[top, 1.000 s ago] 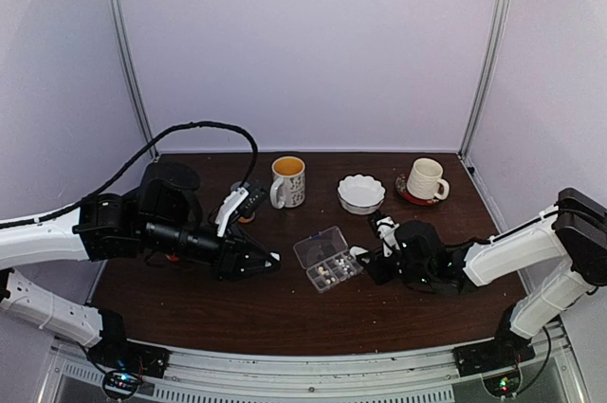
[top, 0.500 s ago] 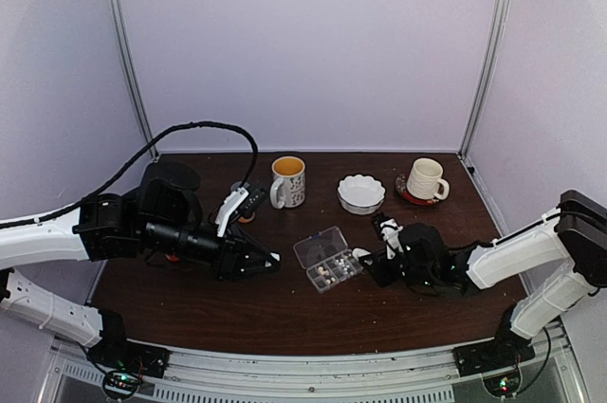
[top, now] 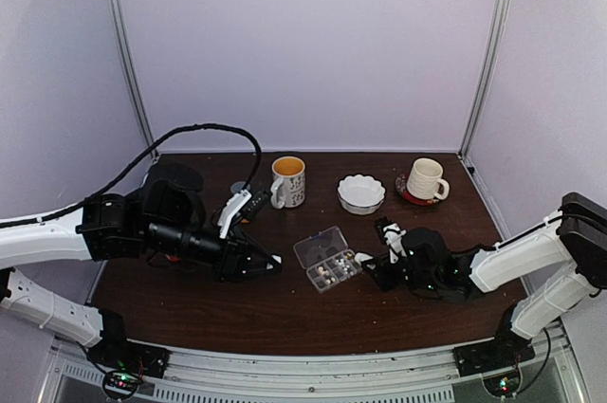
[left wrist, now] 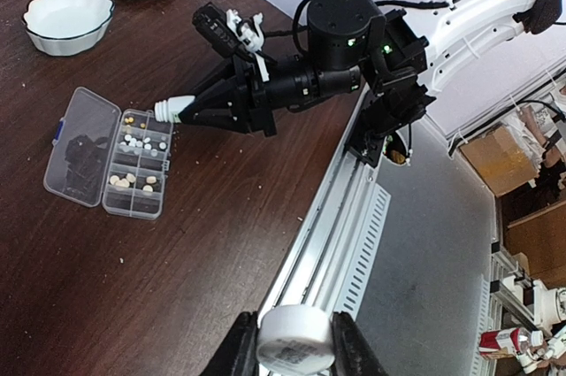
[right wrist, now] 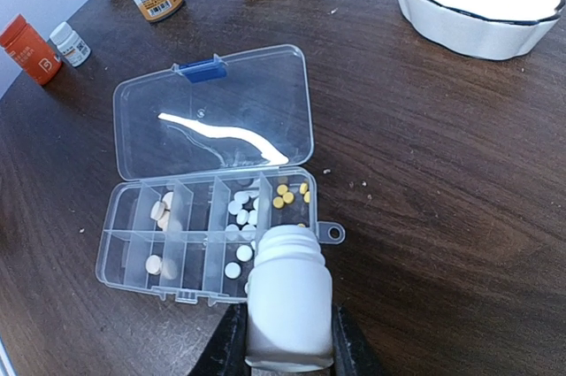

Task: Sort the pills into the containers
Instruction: Pour the pill into the compartment of the pill container.

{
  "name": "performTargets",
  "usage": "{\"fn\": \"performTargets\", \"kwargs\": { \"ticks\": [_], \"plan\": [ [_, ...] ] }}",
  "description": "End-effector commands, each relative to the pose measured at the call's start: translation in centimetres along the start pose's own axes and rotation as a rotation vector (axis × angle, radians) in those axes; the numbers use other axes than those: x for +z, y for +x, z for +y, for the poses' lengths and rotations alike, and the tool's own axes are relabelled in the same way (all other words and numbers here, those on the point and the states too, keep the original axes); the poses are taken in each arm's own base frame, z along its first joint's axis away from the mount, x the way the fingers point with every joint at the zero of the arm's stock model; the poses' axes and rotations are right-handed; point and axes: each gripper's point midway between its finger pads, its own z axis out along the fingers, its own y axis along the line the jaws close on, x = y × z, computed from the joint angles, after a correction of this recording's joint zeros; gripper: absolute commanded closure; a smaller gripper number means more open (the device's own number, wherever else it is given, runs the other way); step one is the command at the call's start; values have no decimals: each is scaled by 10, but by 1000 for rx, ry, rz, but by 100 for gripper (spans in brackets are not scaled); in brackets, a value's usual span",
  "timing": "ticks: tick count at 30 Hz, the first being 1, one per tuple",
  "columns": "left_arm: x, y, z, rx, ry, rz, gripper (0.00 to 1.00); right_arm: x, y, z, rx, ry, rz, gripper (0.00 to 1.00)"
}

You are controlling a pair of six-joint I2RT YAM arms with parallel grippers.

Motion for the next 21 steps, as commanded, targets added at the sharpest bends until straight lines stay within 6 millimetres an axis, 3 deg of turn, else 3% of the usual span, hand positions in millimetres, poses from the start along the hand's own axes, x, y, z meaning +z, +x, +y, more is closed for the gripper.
{"fn": "performTargets", "kwargs": {
  "ticks": [1, 12, 21],
  "plan": [
    [-5, -23, -11, 19, 34, -65, 100, -5, -5, 4, 9, -16, -35, 100],
    [-4, -25, -12, 17, 38, -62, 100, -1, 4, 1, -19, 22, 24, 100],
    [-4, -24, -13, 16, 40, -59, 100, -8, -5, 7, -3, -17, -45, 100]
  ]
}}
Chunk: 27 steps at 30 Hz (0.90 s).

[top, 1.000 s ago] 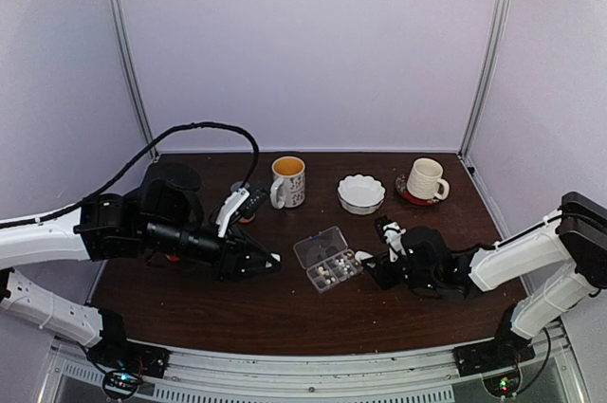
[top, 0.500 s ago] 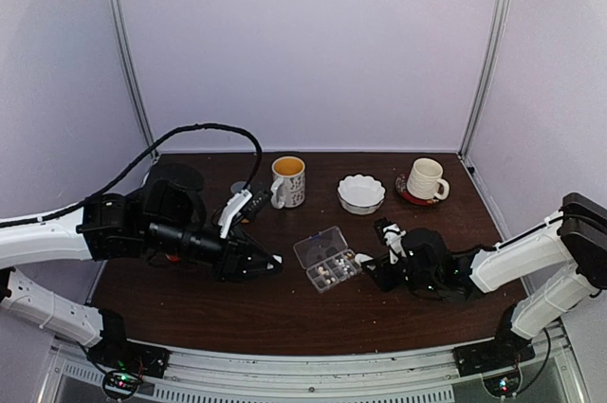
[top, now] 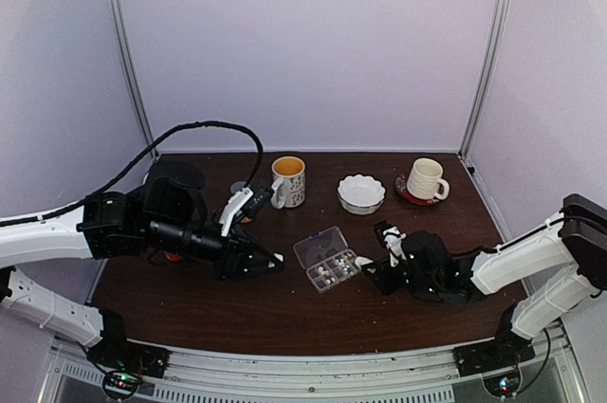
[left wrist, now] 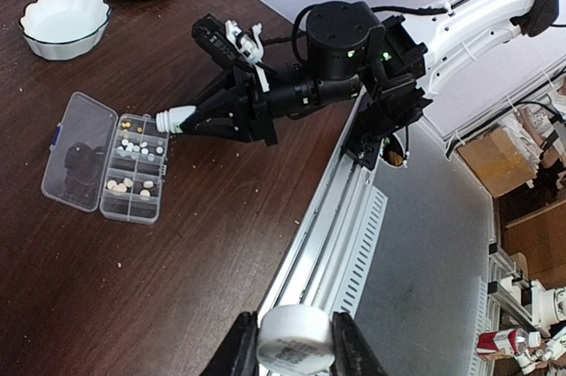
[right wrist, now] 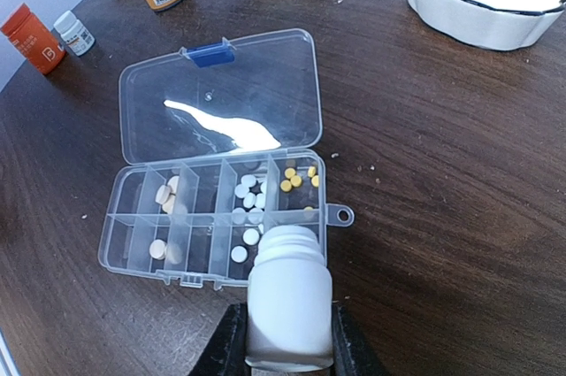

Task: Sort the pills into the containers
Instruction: Pour the pill into the compartment of the pill container.

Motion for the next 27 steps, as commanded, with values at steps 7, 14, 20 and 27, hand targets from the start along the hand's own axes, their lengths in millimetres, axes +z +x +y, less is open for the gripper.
{"fn": "performTargets", "kwargs": {
  "ticks": [7, 14, 20, 27],
  "plan": [
    [-4, -19, -10, 12, 35, -54, 100, -5, -19, 5, 3, 1, -65, 100],
    [-4, -19, -10, 10, 33, -53, 100, 1, -15, 6, -14, 9, -23, 100],
    [-3, -18, -9, 9, 32, -52, 100, -6, -19, 1, 10, 20, -71, 100],
    [-2, -19, -10, 8, 35, -50, 100, -5, -16, 4, -9, 12, -47, 100]
  ]
}}
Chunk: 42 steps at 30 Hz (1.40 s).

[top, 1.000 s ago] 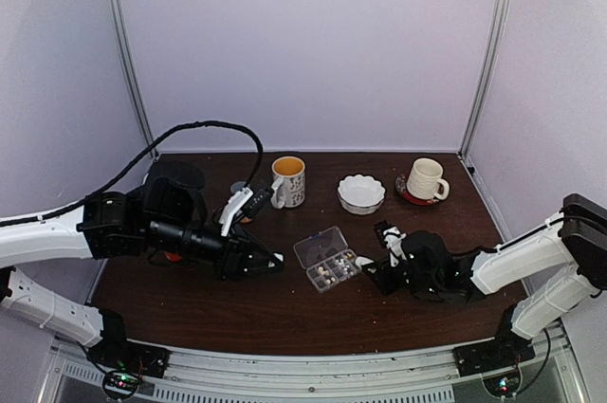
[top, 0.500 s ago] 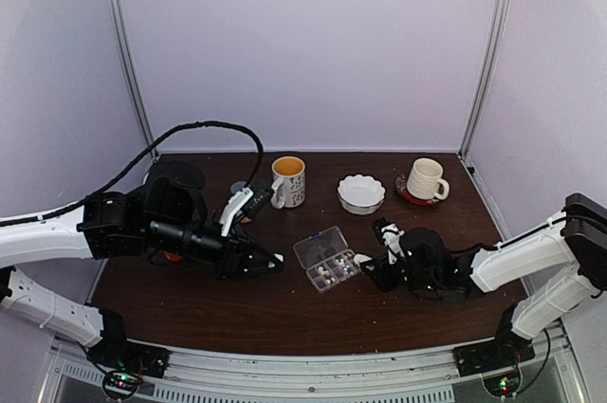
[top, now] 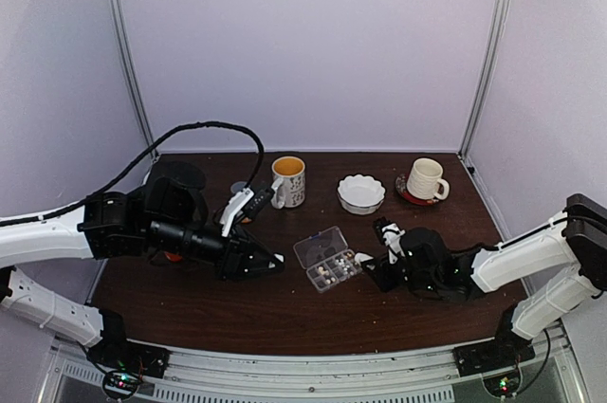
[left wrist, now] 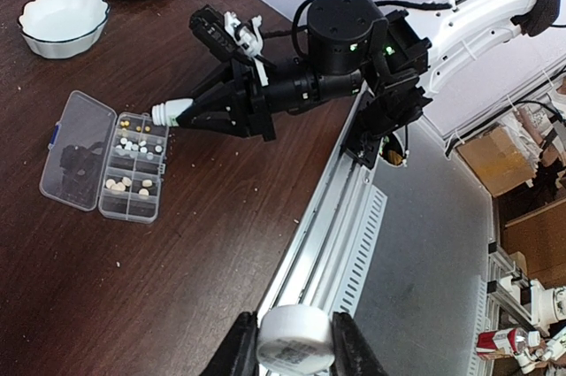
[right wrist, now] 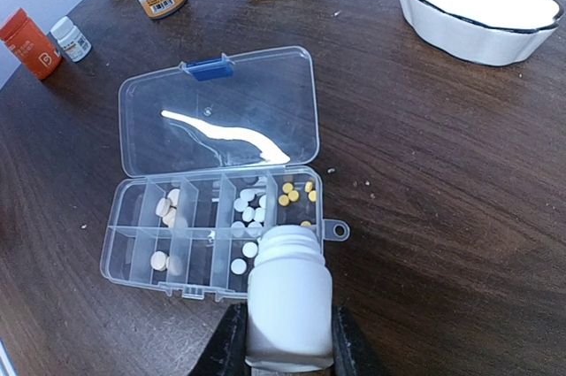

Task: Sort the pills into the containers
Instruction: Pour the pill into the compartment of the pill container.

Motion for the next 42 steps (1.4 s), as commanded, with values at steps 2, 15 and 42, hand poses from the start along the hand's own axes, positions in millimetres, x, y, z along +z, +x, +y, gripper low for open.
{"fn": "performTargets", "kwargs": {
  "ticks": [2, 15, 42],
  "plan": [
    [-2, -19, -9, 8, 32, -51, 100, -1, -6, 4, -5, 1, -8, 100],
    [-3, -19, -10, 6, 33, -54, 100, -2, -7, 6, -4, -10, -19, 100],
    [-2, -19, -10, 2, 38, -51, 100, -7, -13, 8, 18, -30, -70, 100]
  ]
}}
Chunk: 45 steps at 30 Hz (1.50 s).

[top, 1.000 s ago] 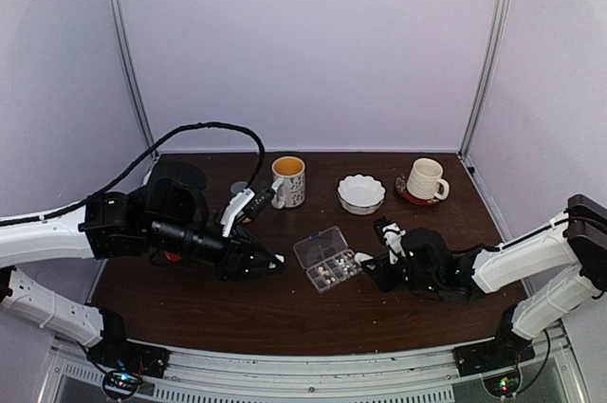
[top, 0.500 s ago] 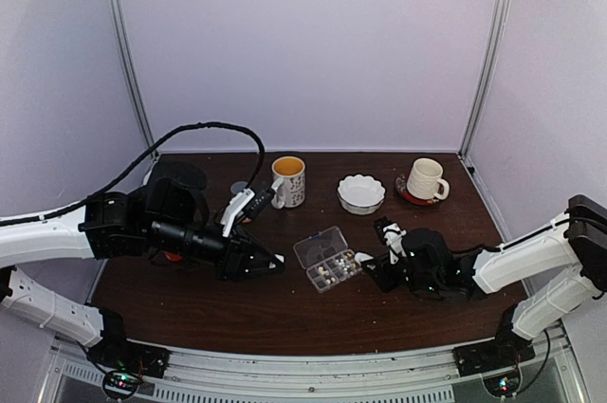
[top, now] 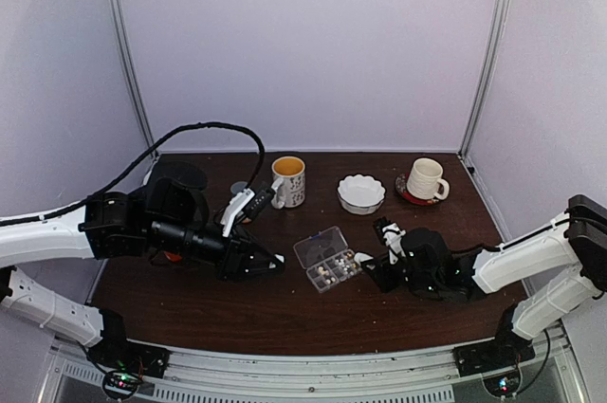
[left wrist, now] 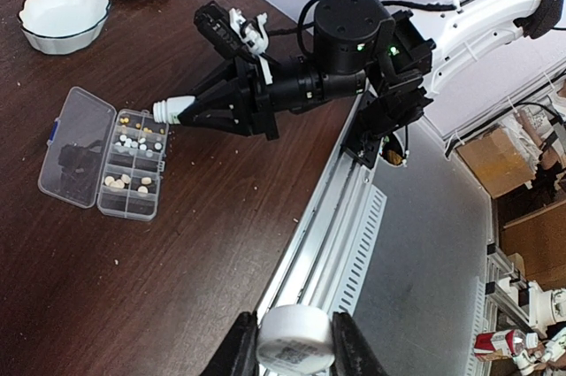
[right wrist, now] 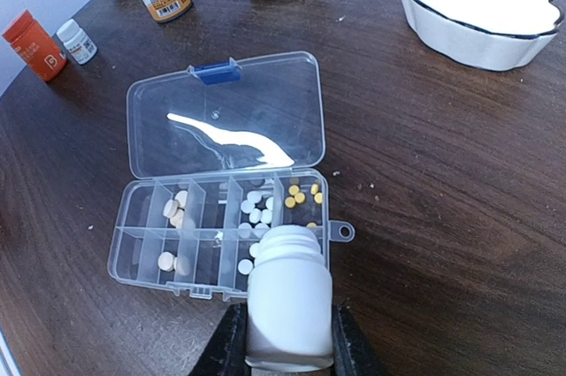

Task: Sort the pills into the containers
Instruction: Pour the pill into the compartment of the pill container.

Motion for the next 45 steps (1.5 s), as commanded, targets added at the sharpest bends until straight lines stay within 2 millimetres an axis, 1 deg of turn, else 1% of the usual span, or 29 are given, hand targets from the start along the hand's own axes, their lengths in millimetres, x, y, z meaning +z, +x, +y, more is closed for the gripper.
{"fn": "performTargets", "kwargs": {
  "ticks": [1, 2, 4, 7, 10, 13, 16, 20, 23, 24, 26, 28, 29, 32, 33, 36, 38, 39, 42, 45],
  "plan": [
    [-4, -20, -12, 15, 40, -56, 100, -4, -11, 4, 22, -14, -59, 100],
    [-4, -20, -12, 14, 41, -57, 100, -2, -7, 1, 11, 8, -31, 100],
    [-4, -20, -11, 13, 38, -57, 100, 2, -4, 2, -11, 17, 12, 100],
    [-5, -21, -12, 15, 43, -58, 100, -3, -9, 4, 22, -20, -58, 100],
    [-4, -21, -12, 15, 41, -58, 100, 4, -3, 2, -4, 13, 10, 100],
    [-4, -20, -12, 16, 42, -53, 100, -1, -9, 6, 19, -28, -50, 100],
    [-4, -20, -12, 15, 40, -54, 100, 4, -2, 1, -5, 17, 5, 100],
    [-4, -21, -12, 18, 40, -56, 100, 1, -7, 3, 10, -2, -30, 100],
    [-4, -21, -12, 19, 39, -56, 100, 7, -1, -1, -11, 41, 35, 100],
    [-4, -21, -12, 19, 40, -55, 100, 6, -2, 3, -2, 17, 19, 100],
    [-4, -21, -12, 19, 42, -53, 100, 3, -4, 2, 17, 3, -14, 100],
    [-4, -21, -13, 19, 43, -54, 100, 7, 0, -2, -3, 42, 28, 100],
    [-4, -21, -12, 19, 42, -55, 100, 8, 1, -1, -11, 45, 43, 100],
    [-4, -20, -12, 19, 42, -53, 100, 1, -6, 3, 17, 0, -25, 100],
    [-4, -20, -12, 19, 43, -52, 100, 1, -5, 1, 19, 8, -25, 100],
    [-4, -20, -12, 17, 41, -55, 100, 6, 0, -2, -18, 49, 46, 100],
    [-4, -20, -12, 17, 40, -54, 100, 3, -4, 1, -2, 20, 6, 100],
    [-3, -20, -12, 16, 41, -53, 100, 1, -6, 0, 9, 20, -16, 100],
    [-3, -20, -12, 14, 42, -52, 100, 5, 0, -5, -20, 65, 47, 100],
    [-4, -20, -12, 14, 42, -54, 100, 1, -3, -2, 1, 40, 13, 100]
  ]
}}
